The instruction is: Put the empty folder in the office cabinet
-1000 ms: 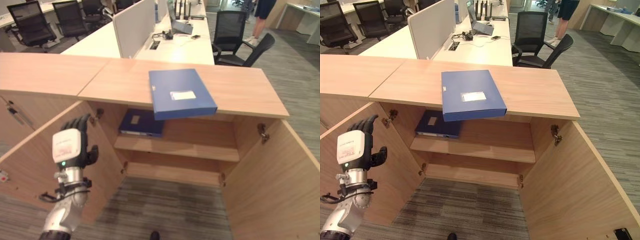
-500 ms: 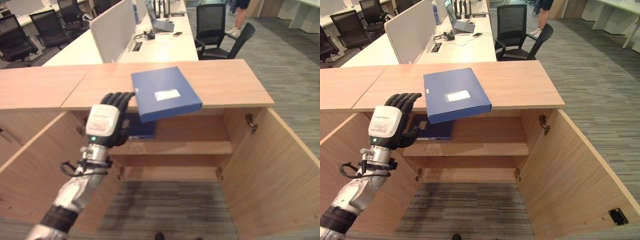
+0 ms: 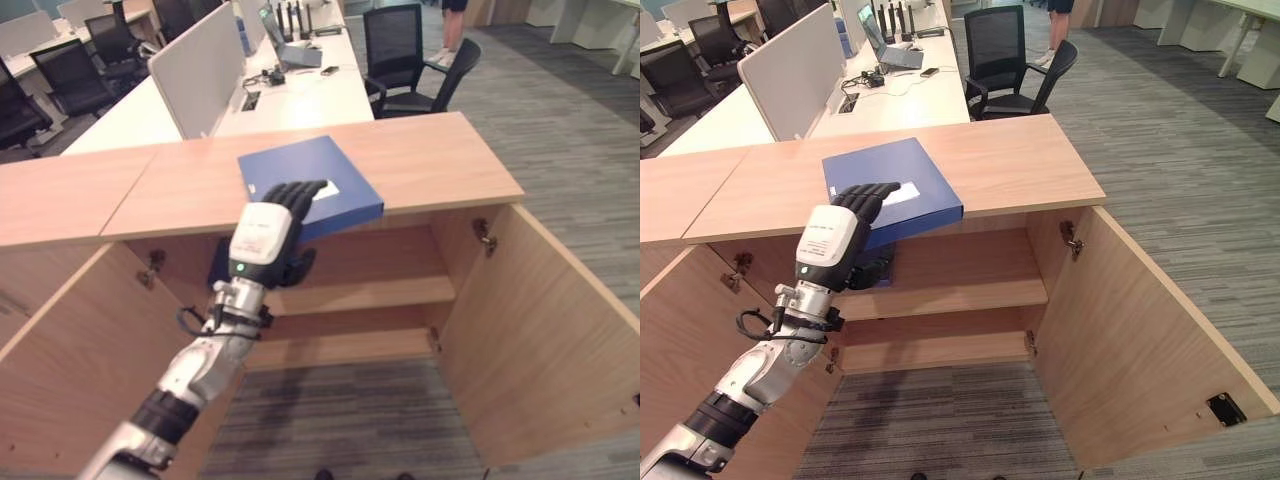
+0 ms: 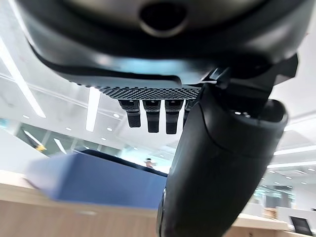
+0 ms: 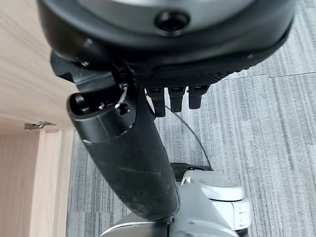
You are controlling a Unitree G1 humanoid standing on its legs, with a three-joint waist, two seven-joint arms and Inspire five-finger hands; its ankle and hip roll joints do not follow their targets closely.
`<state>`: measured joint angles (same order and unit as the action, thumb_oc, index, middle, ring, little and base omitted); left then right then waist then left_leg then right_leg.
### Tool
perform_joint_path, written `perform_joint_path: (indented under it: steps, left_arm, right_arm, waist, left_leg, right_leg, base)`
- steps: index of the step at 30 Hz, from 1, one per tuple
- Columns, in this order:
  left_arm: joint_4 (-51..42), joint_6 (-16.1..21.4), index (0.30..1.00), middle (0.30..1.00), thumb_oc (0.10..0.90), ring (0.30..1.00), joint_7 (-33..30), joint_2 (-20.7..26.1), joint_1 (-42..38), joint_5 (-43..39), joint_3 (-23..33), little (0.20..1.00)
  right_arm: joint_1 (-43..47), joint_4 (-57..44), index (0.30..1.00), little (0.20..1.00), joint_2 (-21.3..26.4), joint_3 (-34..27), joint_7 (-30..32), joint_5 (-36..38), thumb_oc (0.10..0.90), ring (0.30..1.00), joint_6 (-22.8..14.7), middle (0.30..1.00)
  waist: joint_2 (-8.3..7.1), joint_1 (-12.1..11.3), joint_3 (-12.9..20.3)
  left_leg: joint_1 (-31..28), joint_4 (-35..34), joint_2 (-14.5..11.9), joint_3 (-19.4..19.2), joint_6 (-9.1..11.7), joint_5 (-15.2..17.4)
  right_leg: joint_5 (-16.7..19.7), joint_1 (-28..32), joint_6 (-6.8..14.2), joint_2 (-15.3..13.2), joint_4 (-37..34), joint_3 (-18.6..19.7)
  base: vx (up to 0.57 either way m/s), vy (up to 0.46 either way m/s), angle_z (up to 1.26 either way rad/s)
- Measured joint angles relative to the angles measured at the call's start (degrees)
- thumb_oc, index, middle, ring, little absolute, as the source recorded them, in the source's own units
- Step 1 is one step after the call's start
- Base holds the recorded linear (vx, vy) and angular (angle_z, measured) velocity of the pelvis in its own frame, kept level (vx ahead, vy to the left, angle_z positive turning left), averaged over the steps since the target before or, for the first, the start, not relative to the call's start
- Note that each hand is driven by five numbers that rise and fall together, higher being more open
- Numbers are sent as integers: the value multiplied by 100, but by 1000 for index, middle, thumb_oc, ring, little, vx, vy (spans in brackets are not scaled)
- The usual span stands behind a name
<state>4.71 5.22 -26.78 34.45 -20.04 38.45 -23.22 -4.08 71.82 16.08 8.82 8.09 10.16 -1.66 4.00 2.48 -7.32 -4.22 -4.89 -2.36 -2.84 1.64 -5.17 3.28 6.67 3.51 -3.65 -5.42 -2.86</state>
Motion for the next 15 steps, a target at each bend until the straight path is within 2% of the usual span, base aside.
perform_joint_path:
  steps: [15]
  left_arm:
    - [669,-37,900,900,800,900,29,-6,-468,-2,-505,900]
  right_arm:
    - [-27,59,900,900,40,-9,62,3,800,900,11,900]
  waist:
    - [-9,67,-6]
  left_leg:
    - [-72,-2,-17,-87,46,59]
  right_leg:
    - [10,12,13,11,0,86]
  base:
    - [4,0,-2]
